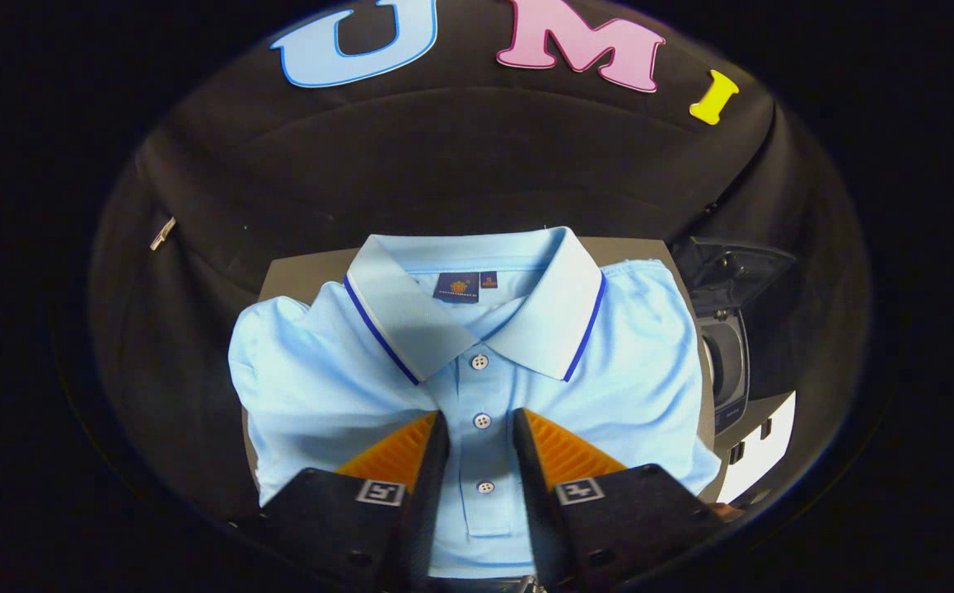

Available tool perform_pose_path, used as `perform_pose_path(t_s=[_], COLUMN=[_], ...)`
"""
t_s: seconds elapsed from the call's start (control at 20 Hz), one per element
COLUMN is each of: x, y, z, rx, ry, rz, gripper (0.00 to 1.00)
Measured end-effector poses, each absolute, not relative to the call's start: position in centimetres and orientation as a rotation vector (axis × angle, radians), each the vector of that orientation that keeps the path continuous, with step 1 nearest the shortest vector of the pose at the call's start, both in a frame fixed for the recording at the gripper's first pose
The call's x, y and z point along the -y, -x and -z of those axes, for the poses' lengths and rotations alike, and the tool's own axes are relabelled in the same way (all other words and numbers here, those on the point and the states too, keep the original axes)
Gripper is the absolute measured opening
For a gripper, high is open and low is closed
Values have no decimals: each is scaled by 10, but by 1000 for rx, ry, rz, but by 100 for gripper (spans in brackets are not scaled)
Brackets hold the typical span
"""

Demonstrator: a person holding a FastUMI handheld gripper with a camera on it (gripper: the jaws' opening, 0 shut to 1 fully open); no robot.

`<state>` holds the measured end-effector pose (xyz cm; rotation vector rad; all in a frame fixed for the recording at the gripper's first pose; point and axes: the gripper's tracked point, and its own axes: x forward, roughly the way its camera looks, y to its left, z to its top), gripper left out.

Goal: Put the clothes into the washing machine and then close the washing machine lid.

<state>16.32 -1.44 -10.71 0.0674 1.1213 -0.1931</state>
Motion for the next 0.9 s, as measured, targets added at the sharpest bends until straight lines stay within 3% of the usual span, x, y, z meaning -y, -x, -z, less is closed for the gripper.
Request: perform_pose_path(t_s=[0.05,0.2,0.3,0.5,0.55,0.9], x=[12,15,15,18,17,11], y=[-163,-163,-166,-166,-165,-167], z=[107,104,105,103,103,90], rx=[-1117,-1109,-1101,-1053,-1046,-867], ry=[-77,-71,-80,-76,-70,-83], rz=[194,190,180,184,184,151], gripper=[47,47,16,16,6,5])
